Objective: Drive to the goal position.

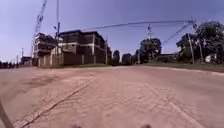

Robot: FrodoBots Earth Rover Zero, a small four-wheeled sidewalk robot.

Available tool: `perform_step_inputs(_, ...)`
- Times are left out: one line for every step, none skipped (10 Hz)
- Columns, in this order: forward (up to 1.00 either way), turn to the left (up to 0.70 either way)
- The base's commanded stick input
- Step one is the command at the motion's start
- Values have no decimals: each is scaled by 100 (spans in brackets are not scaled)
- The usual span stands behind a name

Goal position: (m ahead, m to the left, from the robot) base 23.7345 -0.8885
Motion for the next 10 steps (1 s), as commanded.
perform_step_inputs(30,0)
perform_step_inputs(30,0)
perform_step_inputs(30,0)
perform_step_inputs(30,0)
perform_step_inputs(30,0)
perform_step_inputs(30,0)
perform_step_inputs(30,0)
perform_step_inputs(30,0)
perform_step_inputs(30,0)
perform_step_inputs(30,0)
